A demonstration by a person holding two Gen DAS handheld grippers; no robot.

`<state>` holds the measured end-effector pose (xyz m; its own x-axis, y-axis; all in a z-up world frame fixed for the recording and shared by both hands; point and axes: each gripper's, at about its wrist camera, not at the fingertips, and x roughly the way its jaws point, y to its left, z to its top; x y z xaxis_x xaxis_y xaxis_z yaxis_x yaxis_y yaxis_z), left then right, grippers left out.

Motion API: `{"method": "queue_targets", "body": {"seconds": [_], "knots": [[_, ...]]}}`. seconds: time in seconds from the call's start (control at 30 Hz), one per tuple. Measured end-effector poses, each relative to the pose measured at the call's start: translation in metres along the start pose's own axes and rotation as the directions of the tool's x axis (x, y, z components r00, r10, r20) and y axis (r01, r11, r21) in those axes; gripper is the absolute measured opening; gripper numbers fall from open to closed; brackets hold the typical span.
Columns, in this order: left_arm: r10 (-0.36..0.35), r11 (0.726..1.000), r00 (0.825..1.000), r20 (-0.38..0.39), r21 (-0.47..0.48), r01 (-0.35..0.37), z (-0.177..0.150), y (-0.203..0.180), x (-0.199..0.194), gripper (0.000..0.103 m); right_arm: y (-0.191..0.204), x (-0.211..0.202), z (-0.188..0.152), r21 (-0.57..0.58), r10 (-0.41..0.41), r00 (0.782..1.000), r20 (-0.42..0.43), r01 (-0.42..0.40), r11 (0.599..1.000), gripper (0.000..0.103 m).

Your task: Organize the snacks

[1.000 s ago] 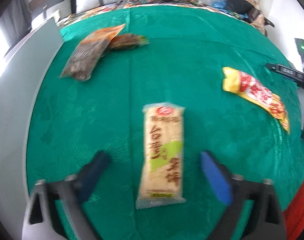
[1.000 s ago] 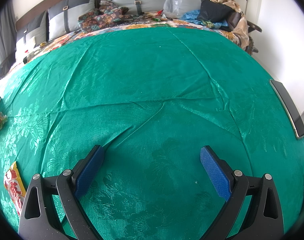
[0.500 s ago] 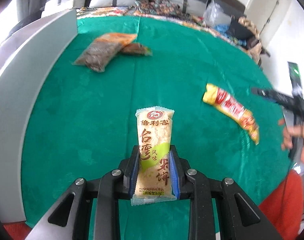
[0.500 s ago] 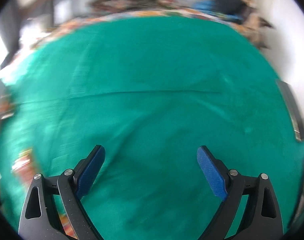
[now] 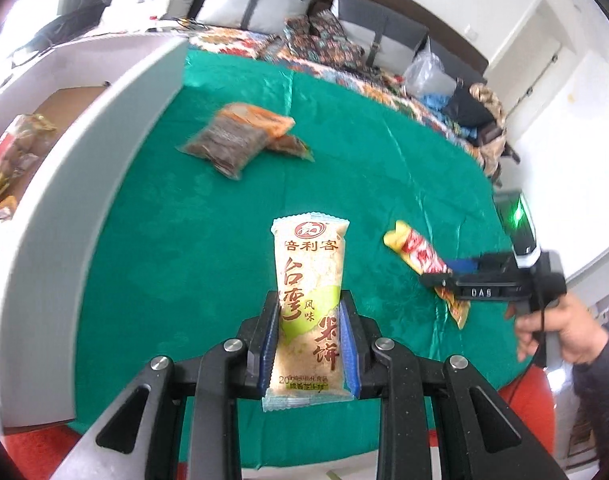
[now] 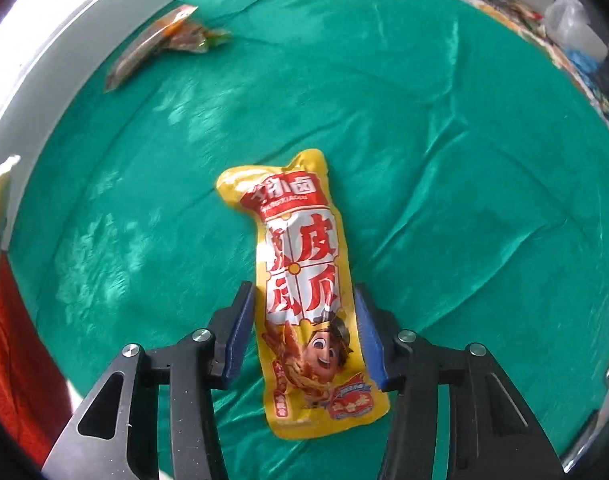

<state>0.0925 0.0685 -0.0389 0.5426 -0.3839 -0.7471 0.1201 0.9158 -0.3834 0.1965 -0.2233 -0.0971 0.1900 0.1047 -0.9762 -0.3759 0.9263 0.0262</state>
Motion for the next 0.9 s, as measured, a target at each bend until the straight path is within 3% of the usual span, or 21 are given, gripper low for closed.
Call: {"method": "queue_targets", "body": {"seconds": [0.07, 0.17, 0.3, 0.37, 0.47, 0.53, 0.6, 0.67, 0.73, 0.77, 0.8, 0.83, 0.9], "knots": [[-0.009, 1.0, 1.0, 0.029, -0.013, 0.009, 0.006, 0.01, -0.017, 0.027, 0.0, -0.01, -0.003, 0.035, 0.018, 1.0, 0.017, -0.019, 0.999, 0.05], [-0.011, 0.999, 0.997, 0.075, -0.034, 0.014, 0.02, 0.028, -0.043, 0.027, -0.007, -0.036, -0.007, 0.142, 0.104, 0.99, 0.096, -0.117, 0.983, 0.05], [-0.004, 0.996, 0.992, 0.128, -0.091, 0.016, 0.042, 0.068, -0.076, 0.027, 0.004, -0.083, 0.005, 0.21, 0.211, 0.955, 0.211, -0.255, 0.944, 0.05], [0.036, 0.994, 0.988, 0.152, -0.107, -0.02, 0.053, 0.092, -0.091, 0.027, 0.025, -0.107, 0.019, 0.197, 0.281, 0.925, 0.256, -0.334, 0.922, 0.05], [0.138, 0.986, 0.976, 0.168, -0.114, -0.12, 0.067, 0.128, -0.109, 0.027, 0.076, -0.143, 0.053, 0.138, 0.408, 0.857, 0.314, -0.466, 0.874, 0.051], [0.194, 0.976, 0.966, 0.17, -0.132, -0.172, 0.073, 0.153, -0.118, 0.027, 0.123, -0.162, 0.078, 0.074, 0.502, 0.796, 0.338, -0.555, 0.829, 0.051], [0.246, 0.963, 0.955, 0.163, -0.154, -0.222, 0.074, 0.177, -0.124, 0.027, 0.174, -0.171, 0.102, 0.014, 0.589, 0.734, 0.338, -0.63, 0.777, 0.051], [0.313, 0.941, 0.938, 0.15, -0.178, -0.286, 0.072, 0.203, -0.128, 0.027, 0.231, -0.167, 0.123, -0.028, 0.645, 0.695, 0.318, -0.673, 0.739, 0.051], [0.379, 0.915, 0.917, 0.121, -0.196, -0.353, 0.068, 0.224, -0.125, 0.036, 0.268, -0.163, 0.142, -0.054, 0.666, 0.678, 0.31, -0.687, 0.725, 0.052], [0.399, 0.904, 0.912, 0.093, -0.205, -0.374, 0.065, 0.234, -0.121, 0.064, 0.284, -0.157, 0.148, -0.062, 0.674, 0.67, 0.31, -0.693, 0.718, 0.055], [0.415, 0.895, 0.907, 0.072, -0.213, -0.393, 0.062, 0.241, -0.117, 0.094, 0.296, -0.151, 0.153, -0.061, 0.669, 0.677, 0.307, -0.688, 0.723, 0.072], [0.441, 0.88, 0.895, 0.062, -0.224, -0.418, 0.054, 0.247, -0.114, 0.1, 0.303, -0.141, 0.154, -0.053, 0.658, 0.691, 0.298, -0.677, 0.734, 0.078], [0.465, 0.868, 0.884, 0.052, -0.224, -0.443, 0.042, 0.252, -0.109, 0.1, 0.303, -0.126, 0.151, -0.021, 0.646, 0.699, 0.308, -0.673, 0.739, 0.079]]}}
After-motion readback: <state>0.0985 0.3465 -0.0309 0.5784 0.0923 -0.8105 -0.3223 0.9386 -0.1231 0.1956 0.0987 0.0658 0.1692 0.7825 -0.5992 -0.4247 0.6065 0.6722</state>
